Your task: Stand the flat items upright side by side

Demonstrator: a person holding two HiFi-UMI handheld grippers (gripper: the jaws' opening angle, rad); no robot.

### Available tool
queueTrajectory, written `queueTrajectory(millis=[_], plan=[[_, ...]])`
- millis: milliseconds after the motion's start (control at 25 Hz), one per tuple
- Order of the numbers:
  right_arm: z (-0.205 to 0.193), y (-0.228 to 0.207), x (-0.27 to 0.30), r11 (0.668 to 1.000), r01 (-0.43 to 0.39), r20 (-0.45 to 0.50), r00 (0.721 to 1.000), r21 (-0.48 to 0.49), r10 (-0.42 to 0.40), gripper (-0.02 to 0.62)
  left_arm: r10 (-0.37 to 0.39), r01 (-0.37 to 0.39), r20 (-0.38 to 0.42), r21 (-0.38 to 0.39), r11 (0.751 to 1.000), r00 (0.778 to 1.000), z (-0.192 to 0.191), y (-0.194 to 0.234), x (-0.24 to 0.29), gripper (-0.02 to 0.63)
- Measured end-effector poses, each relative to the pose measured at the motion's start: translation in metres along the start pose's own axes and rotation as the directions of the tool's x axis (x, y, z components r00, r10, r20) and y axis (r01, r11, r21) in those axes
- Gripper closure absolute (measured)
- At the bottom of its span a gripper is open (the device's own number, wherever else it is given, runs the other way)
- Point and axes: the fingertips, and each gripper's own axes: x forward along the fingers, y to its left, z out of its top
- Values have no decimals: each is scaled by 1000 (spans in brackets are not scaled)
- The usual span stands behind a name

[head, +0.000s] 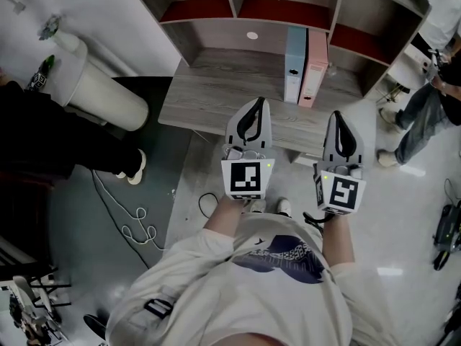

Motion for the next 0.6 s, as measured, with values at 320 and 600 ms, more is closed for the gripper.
queueTrajectory(millis=[320,600], plan=[[-2,3,4,1000,-9,5,1000,-6,9,598,8,-8,0,7,1000,1000,0,7,1,600],[-6,4,10,1000,-24,-7,1000,-16,24,598,17,-16,-12,14,1000,1000,-2,14,6,600]])
